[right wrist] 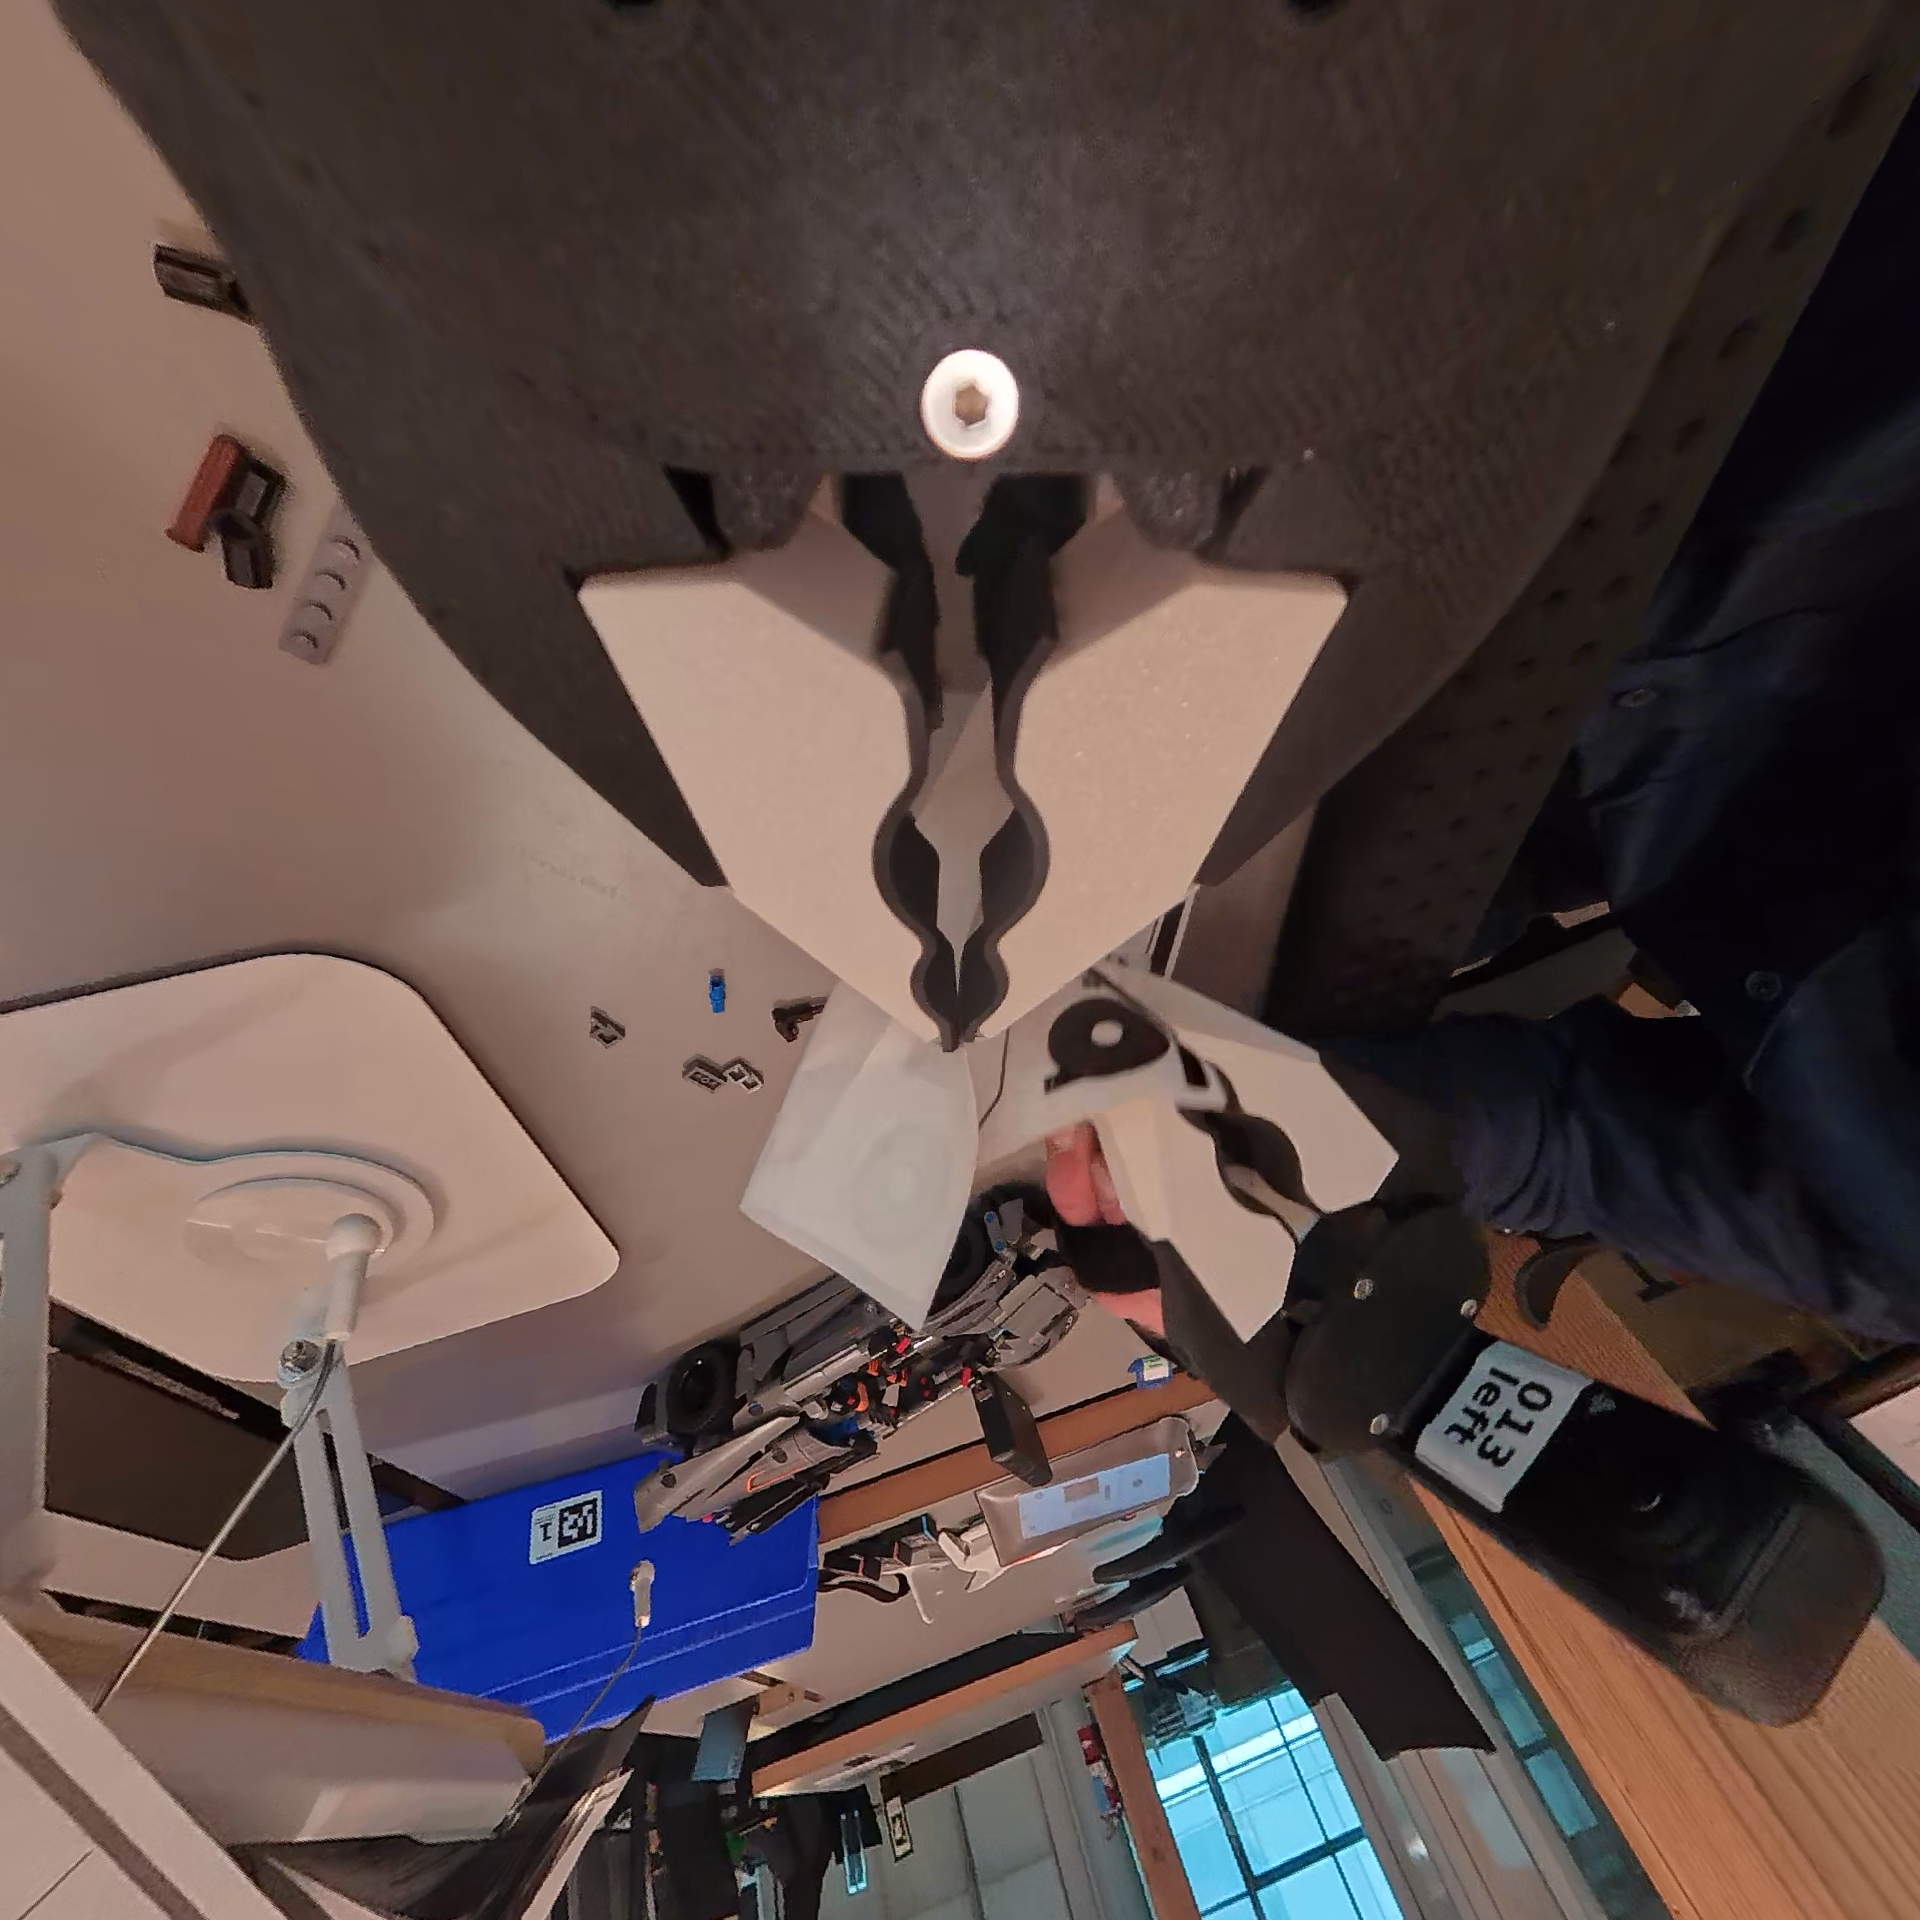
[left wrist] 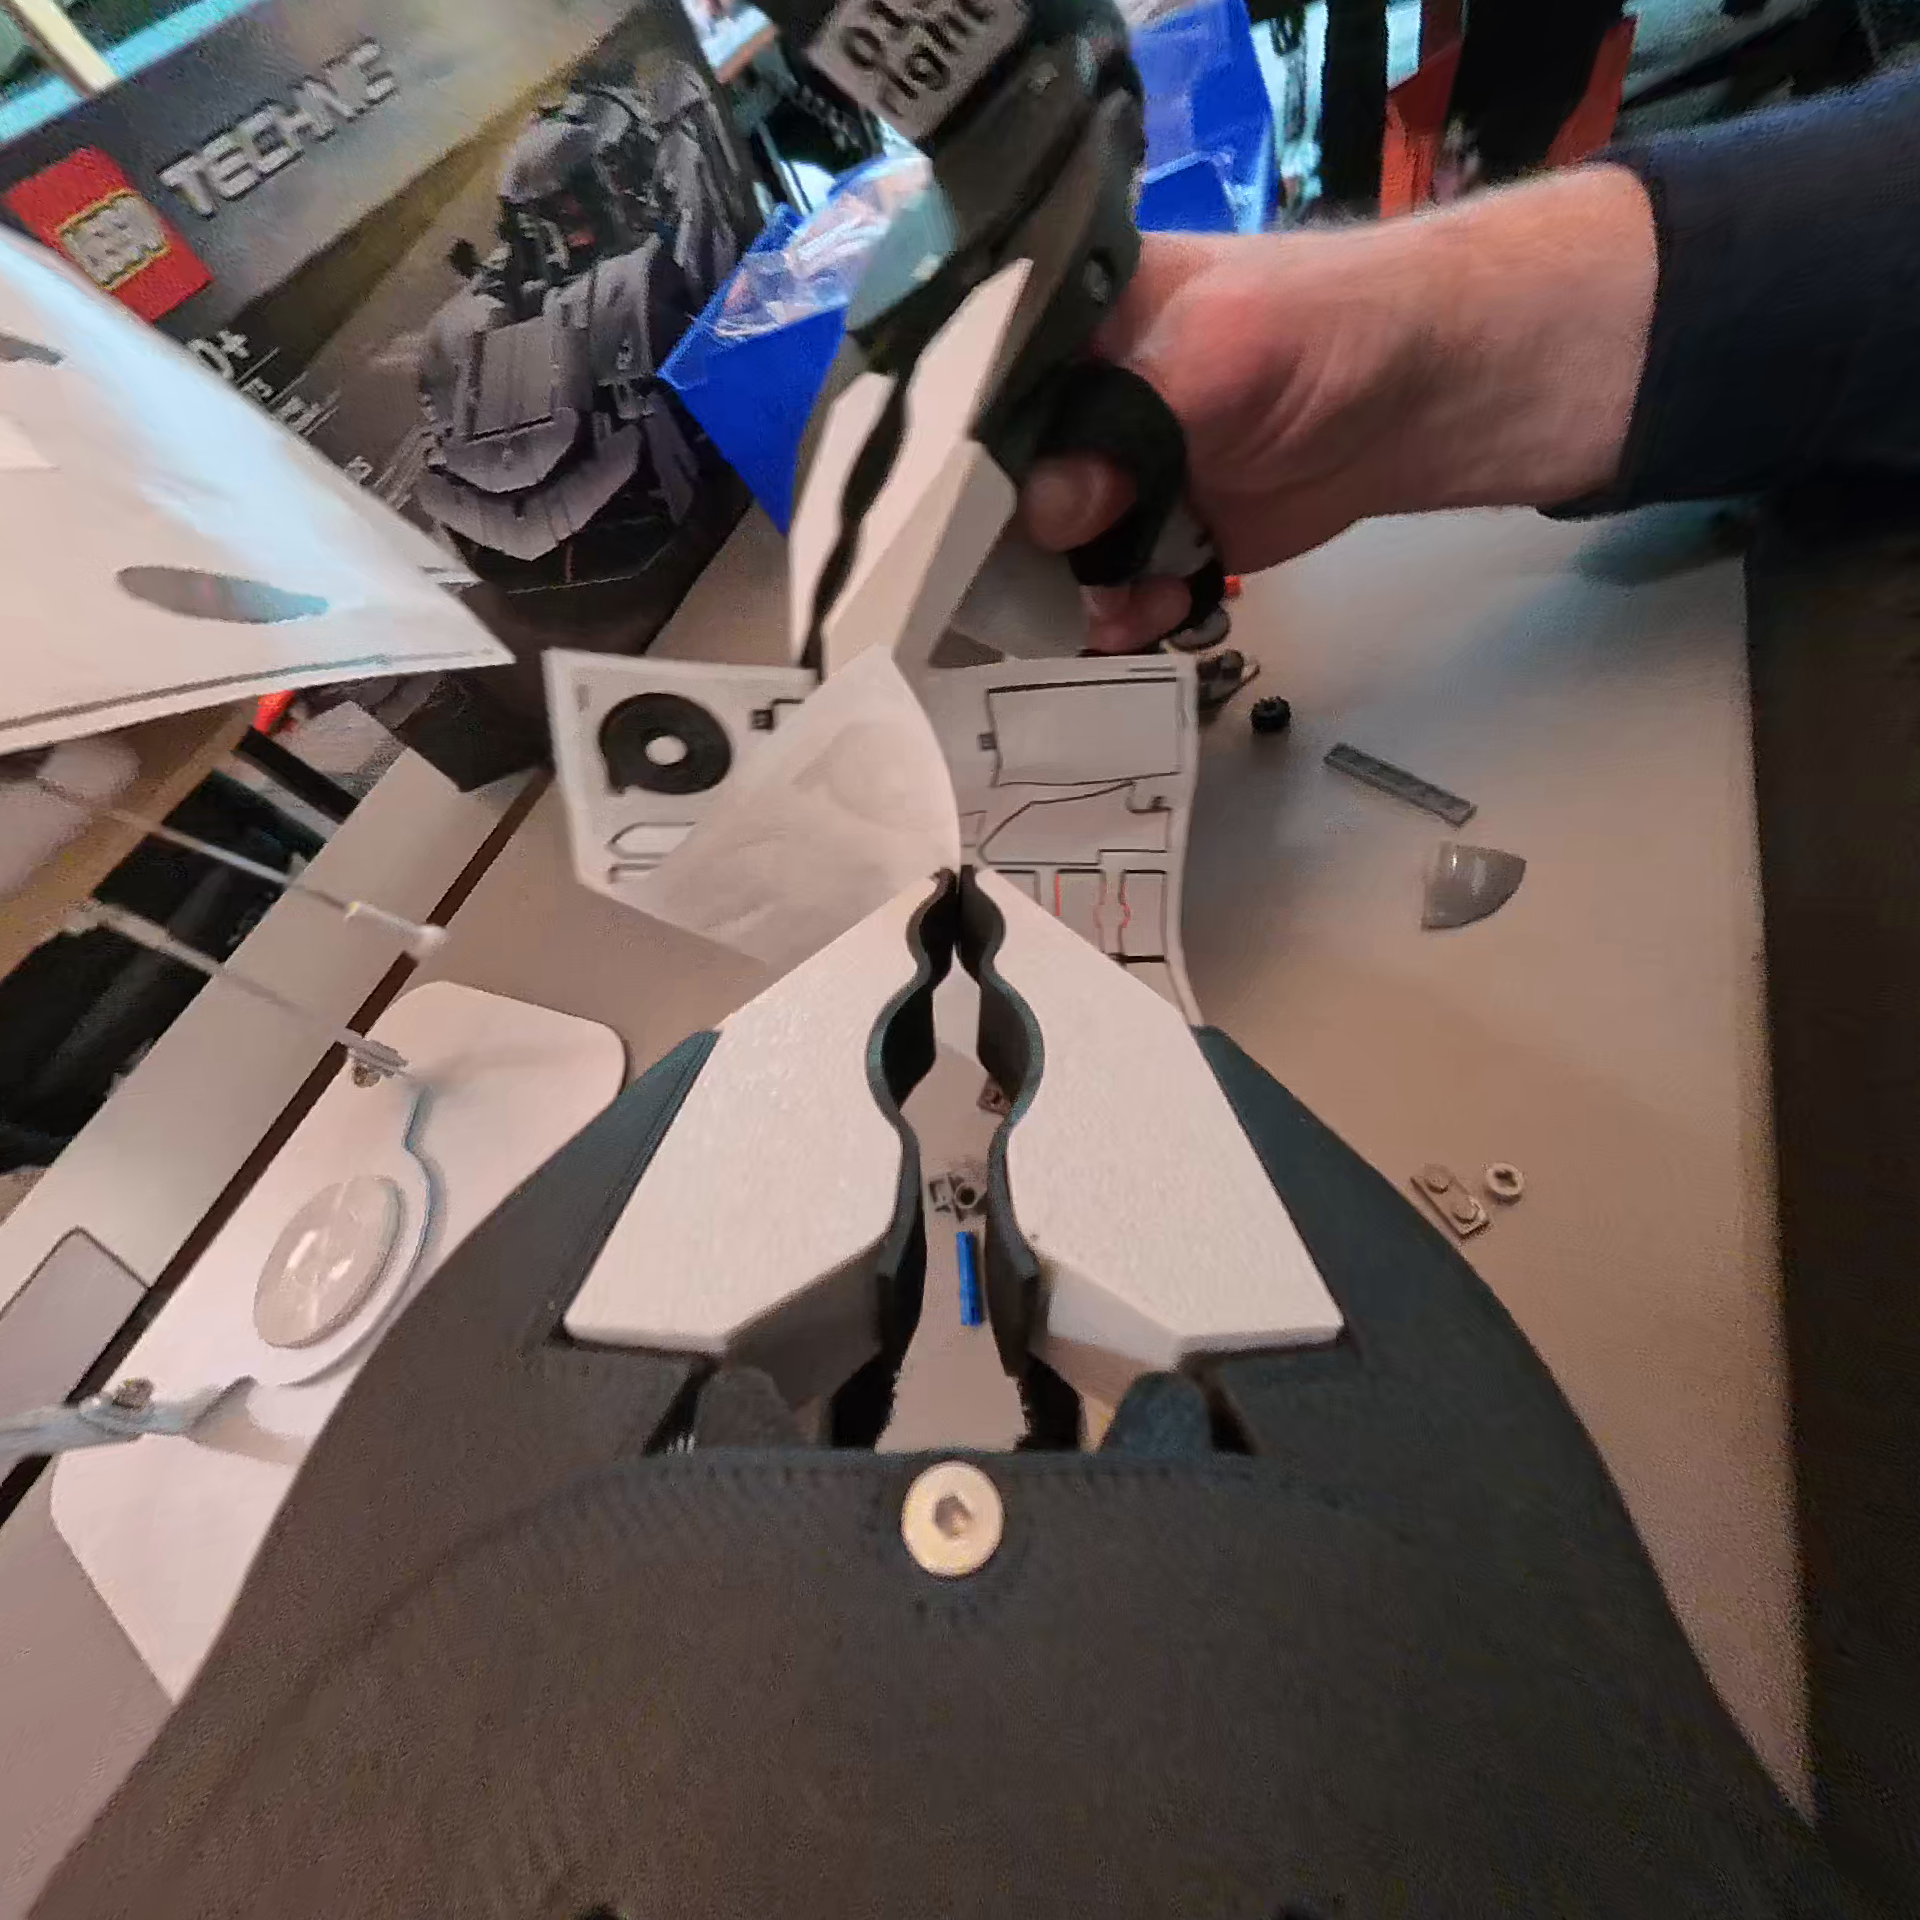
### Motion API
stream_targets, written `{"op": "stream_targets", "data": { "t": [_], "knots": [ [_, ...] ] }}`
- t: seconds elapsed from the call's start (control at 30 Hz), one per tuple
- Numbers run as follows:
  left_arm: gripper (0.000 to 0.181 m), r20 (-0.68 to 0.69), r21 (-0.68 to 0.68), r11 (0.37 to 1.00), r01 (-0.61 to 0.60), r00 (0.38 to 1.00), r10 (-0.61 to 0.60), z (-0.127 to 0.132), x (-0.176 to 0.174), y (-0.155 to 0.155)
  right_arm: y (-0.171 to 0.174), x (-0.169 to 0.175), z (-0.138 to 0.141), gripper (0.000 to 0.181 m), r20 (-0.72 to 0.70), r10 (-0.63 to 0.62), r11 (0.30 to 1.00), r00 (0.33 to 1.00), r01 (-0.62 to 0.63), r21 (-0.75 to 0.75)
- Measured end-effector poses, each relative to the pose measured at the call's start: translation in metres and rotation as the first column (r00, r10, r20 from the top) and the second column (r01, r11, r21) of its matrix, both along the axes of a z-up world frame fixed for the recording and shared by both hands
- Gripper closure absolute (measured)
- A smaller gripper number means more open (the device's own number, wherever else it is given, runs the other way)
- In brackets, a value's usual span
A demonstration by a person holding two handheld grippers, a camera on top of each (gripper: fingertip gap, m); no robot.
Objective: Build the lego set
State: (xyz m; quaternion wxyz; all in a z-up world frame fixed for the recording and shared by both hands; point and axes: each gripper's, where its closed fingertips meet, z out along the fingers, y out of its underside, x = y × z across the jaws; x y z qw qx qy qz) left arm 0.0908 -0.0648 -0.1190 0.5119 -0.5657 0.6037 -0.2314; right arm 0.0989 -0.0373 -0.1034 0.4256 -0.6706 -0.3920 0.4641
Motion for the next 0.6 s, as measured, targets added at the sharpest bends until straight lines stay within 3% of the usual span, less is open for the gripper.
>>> {"op": "stream_targets", "data": {
  "t": [0.33, 0.6],
  "knots": [
    [0.181, 0.242, -0.23, 0.968, -0.096, 0.958, 0.153, 0.029, -0.04, 0.046, 0.006, 0.007, 0.004, 0.181, -0.025, -0.034, 0.999, 0.999, 0.034, -0.004],
    [0.181, 0.348, -0.375, 0.925, -0.068, 0.914, 0.208, 0.036, -0.054, 0.061, 0.008, 0.01, 0.006, 0.181, -0.035, -0.05, 0.999, 0.998, 0.05, -0.003]
  ]
}}
